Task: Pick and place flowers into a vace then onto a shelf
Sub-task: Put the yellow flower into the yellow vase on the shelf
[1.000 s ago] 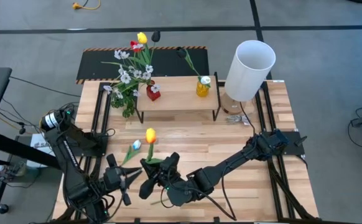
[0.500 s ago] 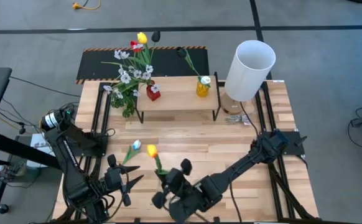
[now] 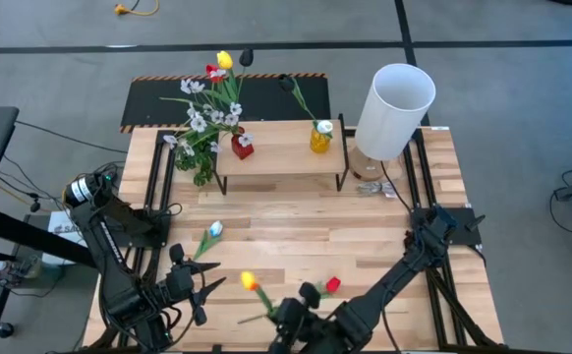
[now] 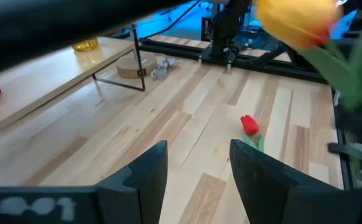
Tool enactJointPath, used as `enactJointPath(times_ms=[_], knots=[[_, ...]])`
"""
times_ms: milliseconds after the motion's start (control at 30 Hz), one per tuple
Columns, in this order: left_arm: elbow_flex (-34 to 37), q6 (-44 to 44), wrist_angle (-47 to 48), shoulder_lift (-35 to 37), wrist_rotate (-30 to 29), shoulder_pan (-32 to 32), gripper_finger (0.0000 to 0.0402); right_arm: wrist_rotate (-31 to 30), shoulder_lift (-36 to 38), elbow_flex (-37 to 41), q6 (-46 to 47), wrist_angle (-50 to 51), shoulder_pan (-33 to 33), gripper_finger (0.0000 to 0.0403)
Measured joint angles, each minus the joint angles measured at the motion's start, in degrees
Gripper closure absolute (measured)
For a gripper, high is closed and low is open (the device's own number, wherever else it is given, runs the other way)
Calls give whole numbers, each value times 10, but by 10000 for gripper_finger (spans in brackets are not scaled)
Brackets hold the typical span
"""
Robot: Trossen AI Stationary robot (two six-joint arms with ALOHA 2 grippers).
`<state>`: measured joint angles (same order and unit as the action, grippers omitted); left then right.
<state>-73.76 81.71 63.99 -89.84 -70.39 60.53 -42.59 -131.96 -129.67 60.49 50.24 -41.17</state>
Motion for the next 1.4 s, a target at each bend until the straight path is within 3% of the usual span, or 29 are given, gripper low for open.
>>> enactJointPath(times_ms=[400,633,733,900,1067,1233,1400], knots=[[0,62,118,0,88,9,237,299,0,0,-113,-304,6,402],[0,119,151,0,100,40,237,305,0,-15,-261,-469,4,403],[0,138,147,0,100,47,237,276,1,-53,-360,-477,10,403],[0,159,143,-1,99,51,237,189,37,-47,-538,-503,19,403],[0,160,143,-1,99,51,237,18,95,-49,-703,-497,15,403],[0,159,145,-2,87,51,237,-166,150,-48,-798,-494,25,403],[0,157,152,-2,56,49,237,-232,201,-48,-869,-496,60,403]])
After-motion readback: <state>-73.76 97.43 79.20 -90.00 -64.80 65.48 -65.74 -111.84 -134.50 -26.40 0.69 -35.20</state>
